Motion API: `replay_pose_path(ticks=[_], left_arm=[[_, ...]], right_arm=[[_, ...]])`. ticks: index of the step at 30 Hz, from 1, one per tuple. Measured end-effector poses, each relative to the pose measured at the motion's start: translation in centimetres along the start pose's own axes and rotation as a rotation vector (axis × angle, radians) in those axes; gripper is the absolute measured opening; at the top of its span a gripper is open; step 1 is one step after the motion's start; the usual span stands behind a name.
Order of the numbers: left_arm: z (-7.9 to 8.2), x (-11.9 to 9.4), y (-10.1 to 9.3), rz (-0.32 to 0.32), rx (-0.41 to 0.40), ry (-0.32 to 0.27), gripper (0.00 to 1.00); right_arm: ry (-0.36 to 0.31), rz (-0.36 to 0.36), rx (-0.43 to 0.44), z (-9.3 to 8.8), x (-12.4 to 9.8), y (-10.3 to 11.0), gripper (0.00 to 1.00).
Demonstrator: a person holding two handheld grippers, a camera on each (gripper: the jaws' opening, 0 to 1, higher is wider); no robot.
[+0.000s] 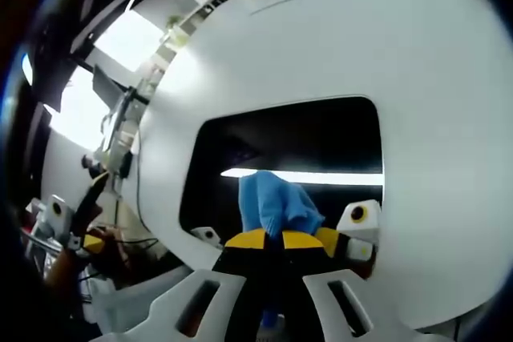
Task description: Wipe the mirror surface with the cleaning cloth until all visible marks leave the cleaned area.
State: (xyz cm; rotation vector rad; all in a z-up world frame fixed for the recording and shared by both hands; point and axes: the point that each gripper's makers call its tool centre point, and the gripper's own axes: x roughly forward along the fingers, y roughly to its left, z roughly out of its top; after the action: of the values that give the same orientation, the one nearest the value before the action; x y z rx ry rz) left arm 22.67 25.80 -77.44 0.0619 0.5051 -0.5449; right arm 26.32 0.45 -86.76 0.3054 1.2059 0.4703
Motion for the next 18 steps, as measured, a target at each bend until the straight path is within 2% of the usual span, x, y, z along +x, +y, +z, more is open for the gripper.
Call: replay_pose_path(ticks=[8,18], left_arm=[[-0.28,-0.21,0.27,-0.004,0.003,0.007,1.00],[0.43,-0.06,0.10,0.010,-0.005,-0.015,1.00]], right_arm=[[-0.003,0.002,0.007,-0.02,0.04,0.28,0.00],[0.011,0.004,-0.017,-0.01,0.10,0.34,0.00]])
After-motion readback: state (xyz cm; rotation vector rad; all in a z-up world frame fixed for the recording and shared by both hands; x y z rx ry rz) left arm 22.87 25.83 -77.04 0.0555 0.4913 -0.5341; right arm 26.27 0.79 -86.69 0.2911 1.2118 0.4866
